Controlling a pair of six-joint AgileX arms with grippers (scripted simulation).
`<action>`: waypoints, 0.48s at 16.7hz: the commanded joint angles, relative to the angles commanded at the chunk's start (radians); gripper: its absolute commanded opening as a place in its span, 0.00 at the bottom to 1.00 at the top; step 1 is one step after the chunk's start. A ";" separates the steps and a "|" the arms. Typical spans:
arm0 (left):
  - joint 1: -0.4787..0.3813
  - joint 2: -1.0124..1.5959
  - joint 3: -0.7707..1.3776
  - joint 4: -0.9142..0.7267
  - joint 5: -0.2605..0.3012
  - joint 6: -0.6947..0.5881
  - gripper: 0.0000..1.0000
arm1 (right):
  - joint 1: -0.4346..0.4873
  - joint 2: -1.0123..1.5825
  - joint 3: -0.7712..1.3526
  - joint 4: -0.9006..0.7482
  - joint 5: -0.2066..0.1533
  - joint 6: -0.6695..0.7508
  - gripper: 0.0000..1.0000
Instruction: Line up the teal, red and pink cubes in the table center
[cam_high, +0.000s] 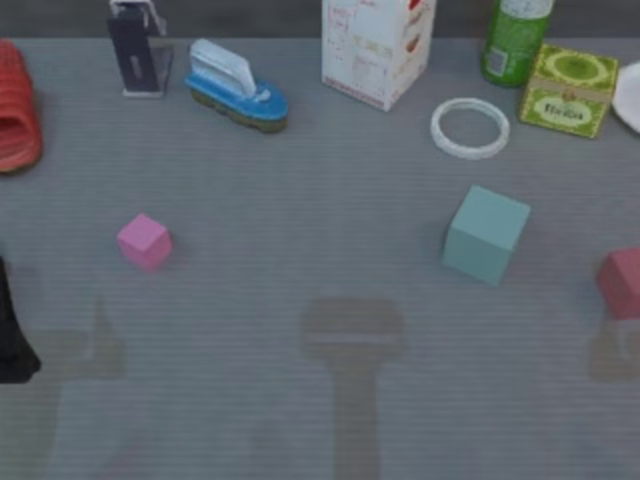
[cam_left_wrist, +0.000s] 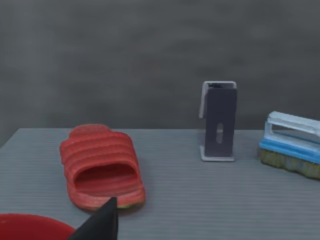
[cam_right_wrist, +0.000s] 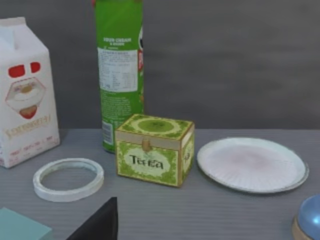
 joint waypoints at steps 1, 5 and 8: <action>0.000 0.000 0.000 0.000 0.000 0.000 1.00 | 0.000 0.000 0.000 0.000 0.000 0.000 1.00; -0.010 0.060 0.062 -0.041 0.002 0.013 1.00 | 0.000 0.000 0.000 0.000 0.000 0.000 1.00; -0.029 0.216 0.216 -0.141 0.003 0.045 1.00 | 0.000 0.000 0.000 0.000 0.000 0.000 1.00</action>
